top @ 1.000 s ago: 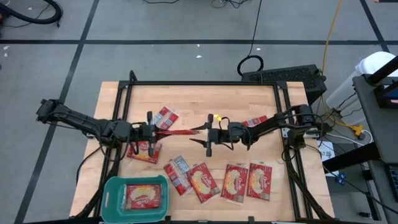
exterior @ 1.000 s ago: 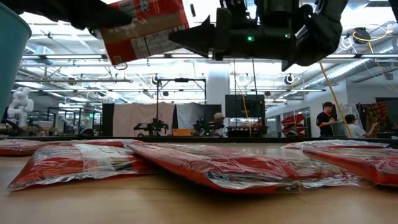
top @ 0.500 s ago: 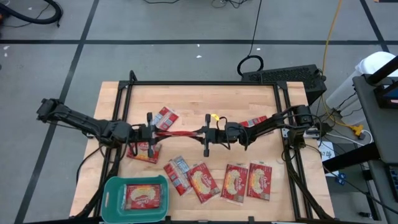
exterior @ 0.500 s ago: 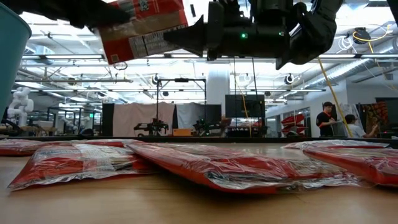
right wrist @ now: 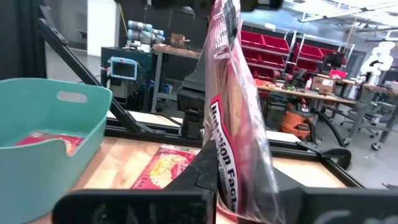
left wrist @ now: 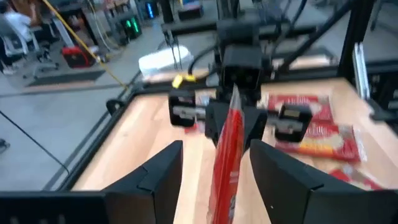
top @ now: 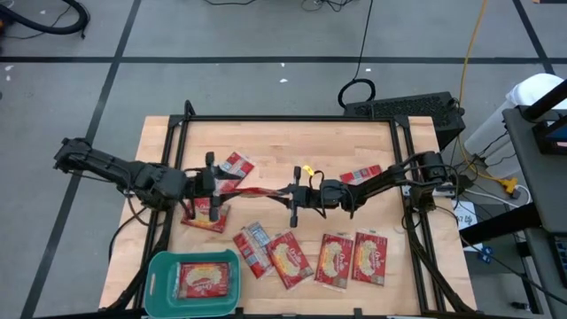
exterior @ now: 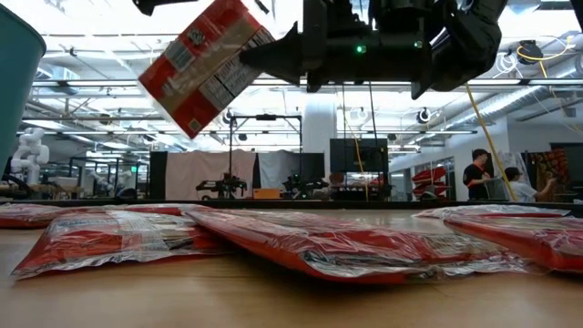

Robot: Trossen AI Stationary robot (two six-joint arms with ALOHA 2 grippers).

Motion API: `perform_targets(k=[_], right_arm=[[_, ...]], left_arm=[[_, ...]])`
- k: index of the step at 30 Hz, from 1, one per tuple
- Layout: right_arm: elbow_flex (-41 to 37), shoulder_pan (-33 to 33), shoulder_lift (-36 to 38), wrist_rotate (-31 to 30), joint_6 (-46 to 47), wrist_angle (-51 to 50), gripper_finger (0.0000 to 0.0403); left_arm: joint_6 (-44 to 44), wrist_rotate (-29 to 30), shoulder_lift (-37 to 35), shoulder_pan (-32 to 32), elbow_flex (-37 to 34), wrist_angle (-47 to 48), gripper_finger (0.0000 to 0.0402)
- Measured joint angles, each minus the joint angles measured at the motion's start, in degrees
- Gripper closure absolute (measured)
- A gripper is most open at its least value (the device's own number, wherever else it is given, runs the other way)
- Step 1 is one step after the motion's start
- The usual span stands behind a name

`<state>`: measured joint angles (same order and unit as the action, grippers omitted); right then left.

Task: Sort popcorn bags into baskets
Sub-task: Put the red popcorn bag into the blue container

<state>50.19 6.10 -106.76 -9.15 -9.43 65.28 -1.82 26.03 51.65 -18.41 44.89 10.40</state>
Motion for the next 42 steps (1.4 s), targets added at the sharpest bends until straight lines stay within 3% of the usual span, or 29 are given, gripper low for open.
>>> perform_targets(k=[5,12,16,21,29,33,42], right_arm=[[0.00,1.76,0.00,-1.56,-0.01,0.08,0.0395],[0.00,4.46,0.00,-2.93,-1.80,0.01,0.0395],[0.00,5.35,0.00,-3.19,-2.05,-0.71,0.0395],[0.03,5.65,0.00,-3.45,-1.81,-1.21,0.0395],[0.07,5.65,0.00,-2.83,-1.79,-1.37,0.0394],[0.13,5.74,0.00,-1.01,-2.44,-1.83,0.0374],[0.09,5.50,0.02,-1.38,-0.80,-2.30,0.0304]], left_arm=[[3.80,-2.37,7.60,-0.13,4.65,6.45,0.0216],[6.66,-2.41,18.37,-0.90,11.19,13.93,0.0184],[9.80,-2.63,21.77,-0.90,14.91,21.07,0.0184],[12.97,-3.60,22.28,-1.75,17.61,25.90,0.0238],[12.38,-3.62,21.87,-4.61,17.98,26.95,0.0378],[13.09,-3.99,21.40,-6.41,18.08,28.45,0.0383],[25.84,-5.10,21.36,-13.26,29.68,50.05,0.0387]])
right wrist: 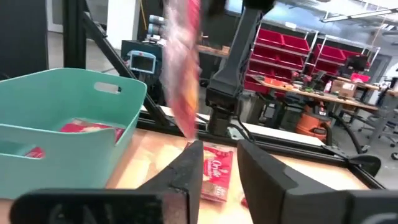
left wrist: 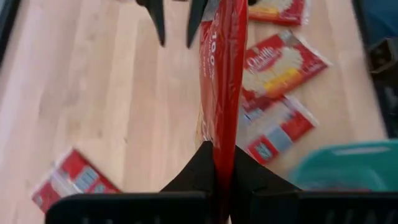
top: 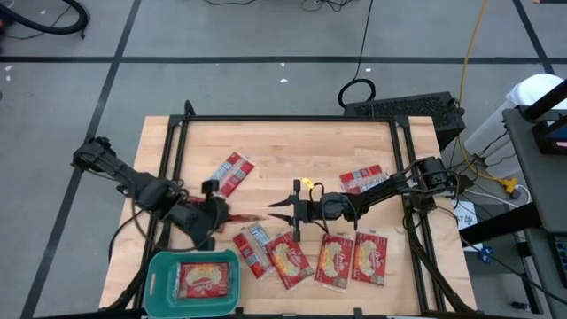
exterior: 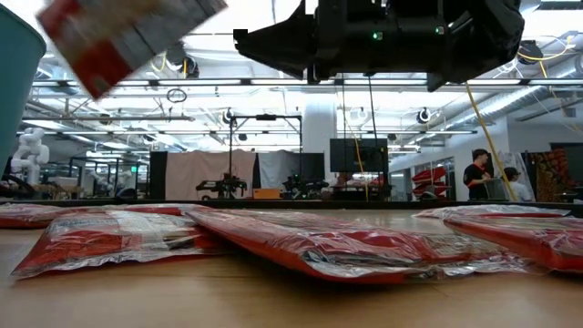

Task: Sort popcorn bags into baskets
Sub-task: Put the red popcorn bag into the blue container

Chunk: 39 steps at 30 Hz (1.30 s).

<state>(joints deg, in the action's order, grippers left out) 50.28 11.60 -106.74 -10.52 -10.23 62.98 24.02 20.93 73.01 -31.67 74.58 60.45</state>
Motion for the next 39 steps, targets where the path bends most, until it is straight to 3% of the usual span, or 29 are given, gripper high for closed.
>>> perform_targets(k=[6,18,23,27,39], right_arm=[[-0.04,0.28,0.00,0.12,0.59,-2.57,0.0292],[-0.04,0.48,0.00,0.07,2.05,-3.06,0.0292],[-0.04,0.48,0.00,0.08,3.00,-3.21,0.0292],[-0.04,0.48,0.00,0.05,3.59,-3.25,0.0292],[-0.04,0.48,0.00,0.05,5.94,-3.27,0.0292]], left_arm=[[12.61,-0.57,0.02,-7.86,4.50,8.71,0.0387],[35.28,-4.87,6.23,-22.97,4.62,8.16,0.0386],[37.80,-9.10,12.29,-25.57,4.62,7.69,0.0385],[39.61,-9.27,16.32,-26.32,4.62,9.19,0.0384],[40.52,-11.50,22.14,-26.39,4.60,11.80,0.0372]])
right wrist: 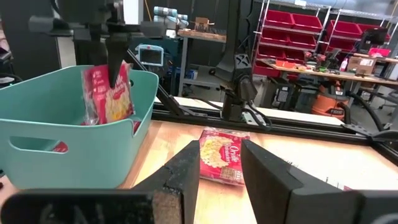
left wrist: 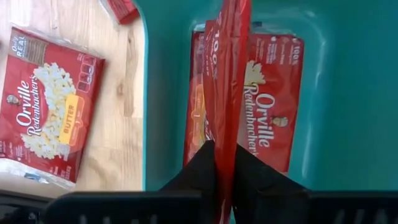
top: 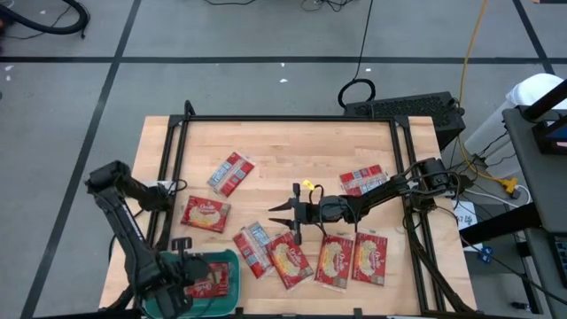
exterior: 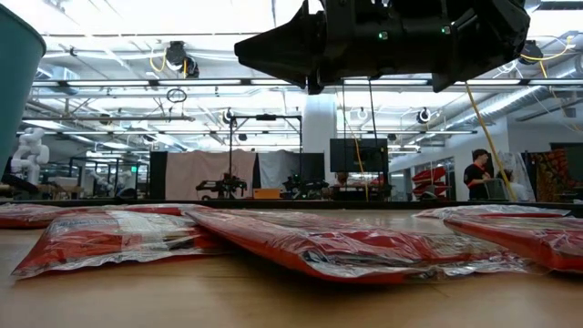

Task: Sort popcorn bags into baskets
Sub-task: Put the red popcorn bag into the blue container

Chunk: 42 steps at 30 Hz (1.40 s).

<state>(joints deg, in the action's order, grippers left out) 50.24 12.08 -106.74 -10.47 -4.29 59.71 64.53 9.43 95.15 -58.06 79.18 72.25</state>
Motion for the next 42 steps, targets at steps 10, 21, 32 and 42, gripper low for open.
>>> perform_targets(k=[10,21,32,42], right_arm=[[0.00,0.00,0.00,0.01,0.21,-0.03,0.0292],[-0.02,0.03,0.00,0.01,0.86,-2.81,0.0292],[-0.02,0.50,0.00,-6.34,3.74,-6.80,0.0292],[-0.04,-0.09,7.25,-11.10,4.07,-21.61,0.0291]], left_arm=[[-0.89,0.00,3.31,0.00,-0.04,-1.84,0.0312],[-7.57,3.25,3.09,0.97,-0.04,-5.88,0.0296],[-28.72,28.66,-3.97,6.69,-0.04,-5.90,0.0295],[-45.00,36.74,-17.12,14.47,-11.66,-18.85,0.0295]])
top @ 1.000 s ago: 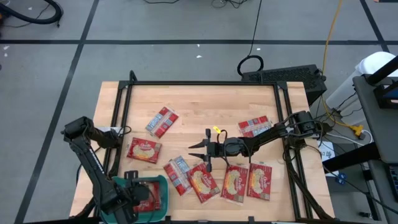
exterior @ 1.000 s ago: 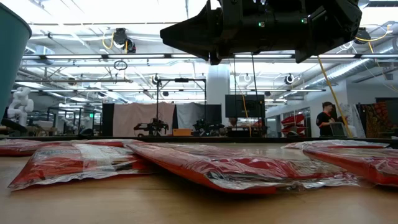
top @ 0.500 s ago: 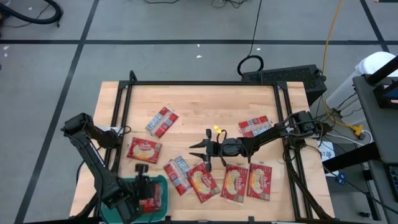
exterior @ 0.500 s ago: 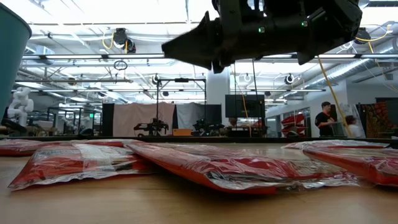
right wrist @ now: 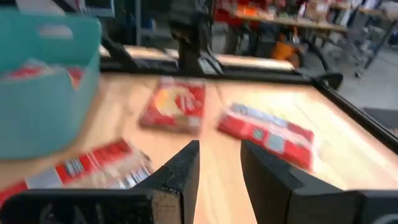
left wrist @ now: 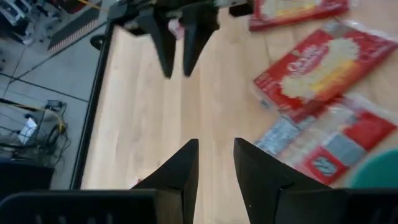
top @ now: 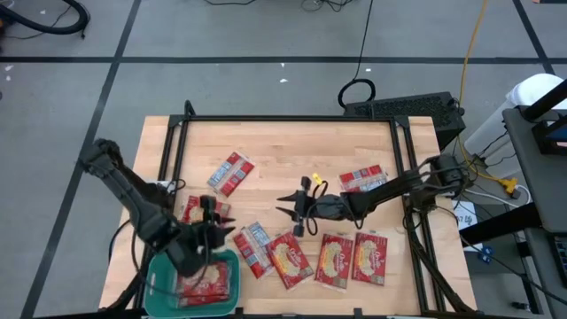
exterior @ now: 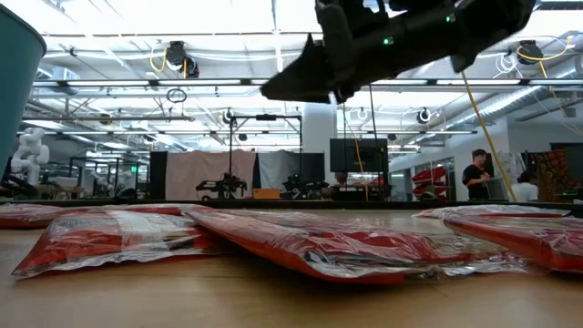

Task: Sort popcorn bags into baskets
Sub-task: Put the red popcorn bag into the blue container

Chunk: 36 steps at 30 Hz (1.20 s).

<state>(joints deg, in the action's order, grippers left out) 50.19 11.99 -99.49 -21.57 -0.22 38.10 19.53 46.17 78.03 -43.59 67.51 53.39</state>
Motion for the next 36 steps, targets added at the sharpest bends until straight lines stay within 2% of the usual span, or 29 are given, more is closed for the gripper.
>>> perform_targets(k=[3,7,10,13,17,23,28,33,36], right_arm=[[0.00,-0.01,3.82,-1.14,1.67,-8.02,0.0291],[0.02,-0.11,8.91,-1.10,6.22,-20.98,0.0291],[0.02,-0.12,12.33,-1.12,10.78,-30.63,0.0291],[0.02,0.98,15.11,-1.20,16.37,-38.88,0.0291],[0.04,4.34,17.73,-2.71,24.73,-48.05,0.0291],[0.02,10.93,19.14,-9.41,37.31,-62.24,0.0291],[0.04,12.57,19.12,-11.73,44.96,-73.83,0.0289],[0.03,10.79,19.14,-13.09,50.73,-84.98,0.0255],[0.02,9.73,19.14,-13.09,51.62,-87.75,0.0223]], left_arm=[[-5.72,-1.58,-4.97,3.65,-5.97,-9.12,0.0295],[-14.30,-6.73,-10.57,8.21,-13.30,-22.93,0.0295],[-21.10,-11.77,-12.85,11.70,-17.93,-33.05,0.0295],[-23.06,-15.20,-13.43,14.62,-21.02,-39.10,0.0295],[-20.55,-15.75,-13.34,15.63,-23.57,-39.94,0.0295],[-20.86,-15.73,-13.36,16.29,-23.85,-40.36,0.0295],[-22.49,-16.18,-13.36,17.00,-23.85,-42.01,0.0295],[-22.20,-18.18,-13.36,17.76,-23.85,-42.92,0.0295],[-22.03,-19.01,-13.36,17.75,-23.85,-42.60,0.0295]])
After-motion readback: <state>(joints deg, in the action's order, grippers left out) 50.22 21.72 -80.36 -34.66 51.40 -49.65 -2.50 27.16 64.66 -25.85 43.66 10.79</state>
